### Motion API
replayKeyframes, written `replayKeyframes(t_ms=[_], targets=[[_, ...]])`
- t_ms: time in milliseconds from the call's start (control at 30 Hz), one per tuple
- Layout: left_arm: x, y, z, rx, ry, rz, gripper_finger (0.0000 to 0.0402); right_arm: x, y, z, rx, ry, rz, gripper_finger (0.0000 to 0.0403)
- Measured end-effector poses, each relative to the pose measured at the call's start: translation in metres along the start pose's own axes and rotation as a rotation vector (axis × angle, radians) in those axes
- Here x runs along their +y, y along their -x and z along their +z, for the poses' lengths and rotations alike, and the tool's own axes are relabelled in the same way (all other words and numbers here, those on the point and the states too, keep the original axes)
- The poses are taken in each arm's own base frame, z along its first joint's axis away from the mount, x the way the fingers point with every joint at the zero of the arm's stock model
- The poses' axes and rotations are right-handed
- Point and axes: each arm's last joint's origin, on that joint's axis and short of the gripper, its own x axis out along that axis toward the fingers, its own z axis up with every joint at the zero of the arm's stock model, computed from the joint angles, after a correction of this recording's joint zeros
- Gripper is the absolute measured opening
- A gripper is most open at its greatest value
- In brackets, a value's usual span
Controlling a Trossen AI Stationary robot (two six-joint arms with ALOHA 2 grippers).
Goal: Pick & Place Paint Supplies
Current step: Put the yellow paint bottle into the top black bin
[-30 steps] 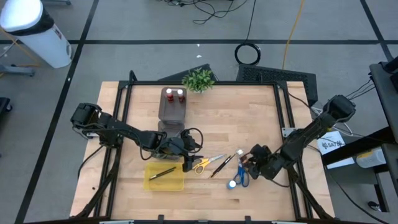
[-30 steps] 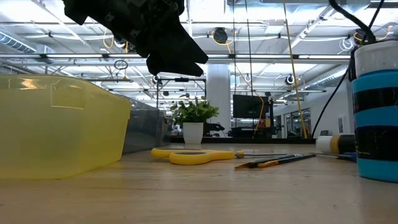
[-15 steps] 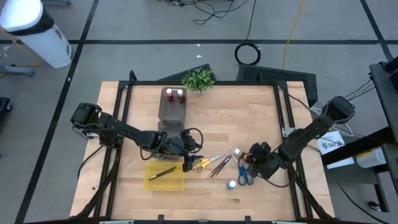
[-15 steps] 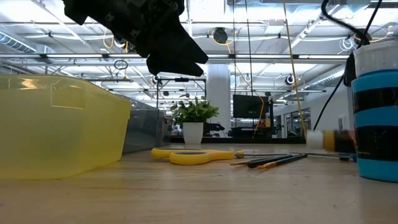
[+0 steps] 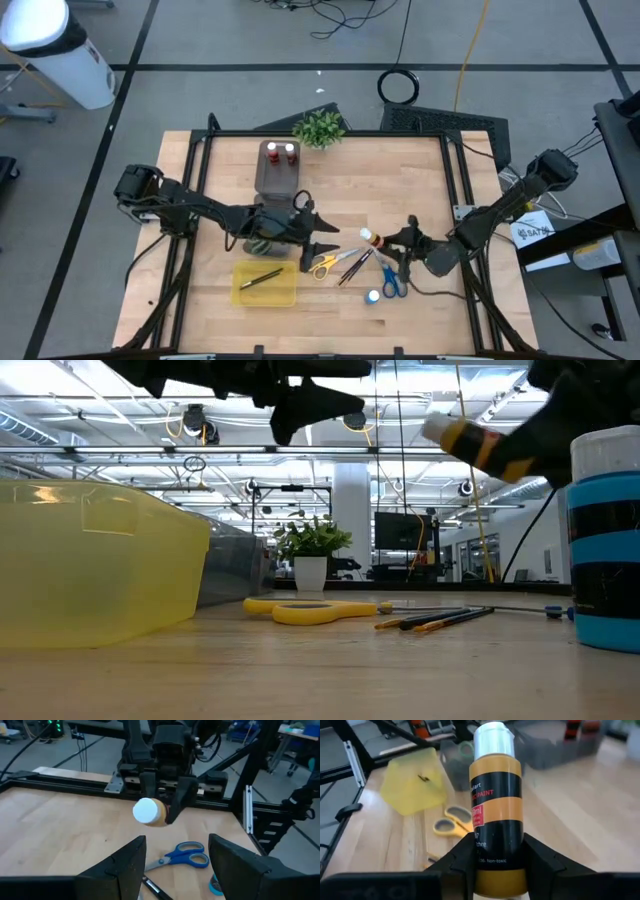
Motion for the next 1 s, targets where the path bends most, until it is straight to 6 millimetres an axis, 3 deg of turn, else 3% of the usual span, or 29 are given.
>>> replayKeyframes(t_ms=[300, 500, 800, 1000], targets=[[-0.001, 0.0, 0.003, -0.032, -0.003, -0.01, 0.0225, 0.013, -0.038, 0.006, -0.139, 0.119, 0.157, 0.0105], [-0.002, 0.0, 0.002, -0.024, 0.009, -0.012, 0.0225, 0.01, -0.053, 0.008, -0.203, 0.146, 0.164, 0.0105], [-0.003, -0.016, -0.015, -0.057, 0.012, -0.042, 0.0225, 0.008, -0.061, 0.007, -0.201, 0.126, 0.217, 0.0105], [0.0, -0.018, -0.014, -0.089, 0.025, -0.04, 0.0211, 0.01, -0.06, 0.006, -0.2, 0.128, 0.222, 0.0105]])
